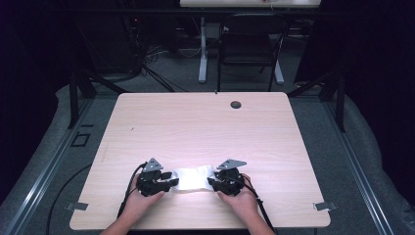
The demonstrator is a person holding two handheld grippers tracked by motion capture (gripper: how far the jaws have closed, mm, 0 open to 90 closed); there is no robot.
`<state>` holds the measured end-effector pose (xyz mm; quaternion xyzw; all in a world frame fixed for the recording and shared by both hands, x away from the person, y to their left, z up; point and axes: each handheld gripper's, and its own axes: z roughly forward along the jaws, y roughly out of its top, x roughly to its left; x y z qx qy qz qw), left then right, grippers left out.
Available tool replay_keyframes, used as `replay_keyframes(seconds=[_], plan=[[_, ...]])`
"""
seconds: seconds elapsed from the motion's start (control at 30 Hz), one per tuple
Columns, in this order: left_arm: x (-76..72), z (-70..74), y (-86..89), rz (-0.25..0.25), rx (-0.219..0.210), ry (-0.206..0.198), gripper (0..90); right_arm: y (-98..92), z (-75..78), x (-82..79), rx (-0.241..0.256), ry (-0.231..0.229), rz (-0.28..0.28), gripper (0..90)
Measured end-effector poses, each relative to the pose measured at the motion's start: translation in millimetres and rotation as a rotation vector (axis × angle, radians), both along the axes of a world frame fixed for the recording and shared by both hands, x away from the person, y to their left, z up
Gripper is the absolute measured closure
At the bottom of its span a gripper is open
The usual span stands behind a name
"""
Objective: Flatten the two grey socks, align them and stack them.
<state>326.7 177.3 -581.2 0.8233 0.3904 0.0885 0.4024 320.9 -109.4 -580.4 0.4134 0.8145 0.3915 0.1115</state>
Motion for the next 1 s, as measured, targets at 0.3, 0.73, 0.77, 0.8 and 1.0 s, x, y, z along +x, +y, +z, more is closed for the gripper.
replay_keyframes(seconds=[0.3, 0.73, 0.77, 0.8, 1.0], plan=[[1.1, 0.2, 0.7, 0.000, -0.021, 0.017, 53.8, 0.3, 0.2, 0.2, 0.002, 0.003, 0.003, 59.5], [-4.0, 15.8, 11.0, 0.038, -0.056, -0.020, 44.8, -5.1, 16.9, -9.2, 0.028, -0.061, 0.004, 53.3], [-5.4, 17.6, 13.6, 0.039, -0.053, -0.027, 44.7, -5.7, 18.4, -10.7, 0.035, -0.065, 0.001, 53.1], [-5.9, 18.3, 14.6, 0.040, -0.051, -0.027, 44.6, -7.5, 21.2, -13.1, 0.032, -0.079, 0.006, 52.8], [-14.7, 24.7, 29.2, 0.069, -0.063, -0.041, 44.5, -15.7, 30.0, -24.9, 0.016, -0.108, 0.030, 51.8]])
